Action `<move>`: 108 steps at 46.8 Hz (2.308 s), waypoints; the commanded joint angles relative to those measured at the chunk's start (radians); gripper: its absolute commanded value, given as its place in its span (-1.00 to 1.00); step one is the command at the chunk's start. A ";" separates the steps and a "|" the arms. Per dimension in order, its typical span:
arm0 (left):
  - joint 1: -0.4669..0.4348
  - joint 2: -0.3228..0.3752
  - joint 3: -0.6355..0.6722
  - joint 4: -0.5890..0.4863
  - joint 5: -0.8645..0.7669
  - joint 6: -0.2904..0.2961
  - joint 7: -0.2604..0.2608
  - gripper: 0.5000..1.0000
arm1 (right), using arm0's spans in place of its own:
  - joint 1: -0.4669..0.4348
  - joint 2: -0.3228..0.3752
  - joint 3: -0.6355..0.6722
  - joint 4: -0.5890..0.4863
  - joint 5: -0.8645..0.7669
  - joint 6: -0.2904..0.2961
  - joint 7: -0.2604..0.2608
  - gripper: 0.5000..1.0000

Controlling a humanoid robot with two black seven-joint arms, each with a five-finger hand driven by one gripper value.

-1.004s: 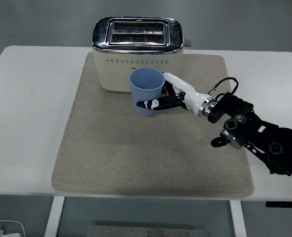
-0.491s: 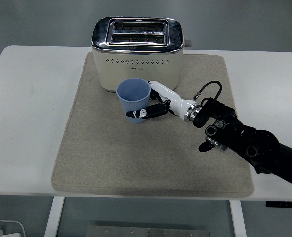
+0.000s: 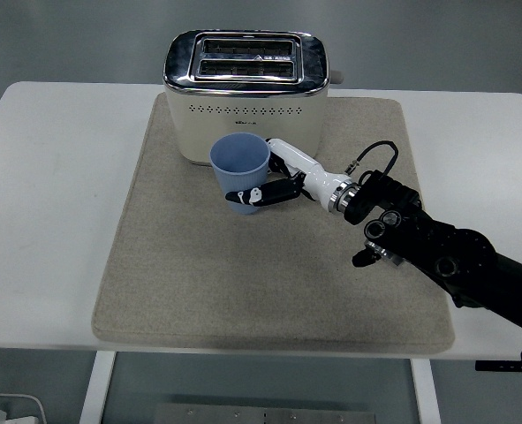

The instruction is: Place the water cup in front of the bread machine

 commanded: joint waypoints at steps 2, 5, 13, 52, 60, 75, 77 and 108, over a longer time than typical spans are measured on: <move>0.000 0.000 0.000 0.000 0.000 0.000 0.000 0.99 | 0.000 0.001 0.000 0.000 0.002 0.000 -0.002 -1.00; 0.000 0.000 0.000 0.000 0.000 0.000 0.000 0.99 | -0.002 0.001 -0.002 0.000 0.002 0.000 -0.002 -1.00; 0.000 0.000 0.000 0.000 0.001 0.000 0.000 0.99 | -0.002 -0.002 -0.002 0.001 0.011 0.005 0.000 0.78; 0.000 0.000 0.000 0.000 0.000 0.000 0.000 0.99 | -0.005 -0.015 0.008 0.008 0.016 0.009 0.001 0.78; 0.000 0.000 0.000 0.000 0.000 0.000 0.000 0.99 | -0.005 -0.019 0.009 0.009 0.018 0.011 0.001 0.78; 0.000 0.000 0.000 0.000 0.000 0.000 0.000 0.99 | -0.012 -0.085 0.014 0.063 0.021 0.014 0.000 0.78; 0.000 0.000 0.000 0.000 0.000 0.000 0.000 0.99 | -0.017 -0.096 0.014 0.066 0.021 0.014 0.000 0.78; 0.000 0.000 0.000 0.000 0.000 0.000 0.000 0.99 | -0.103 -0.297 0.078 0.181 0.021 0.052 0.003 0.78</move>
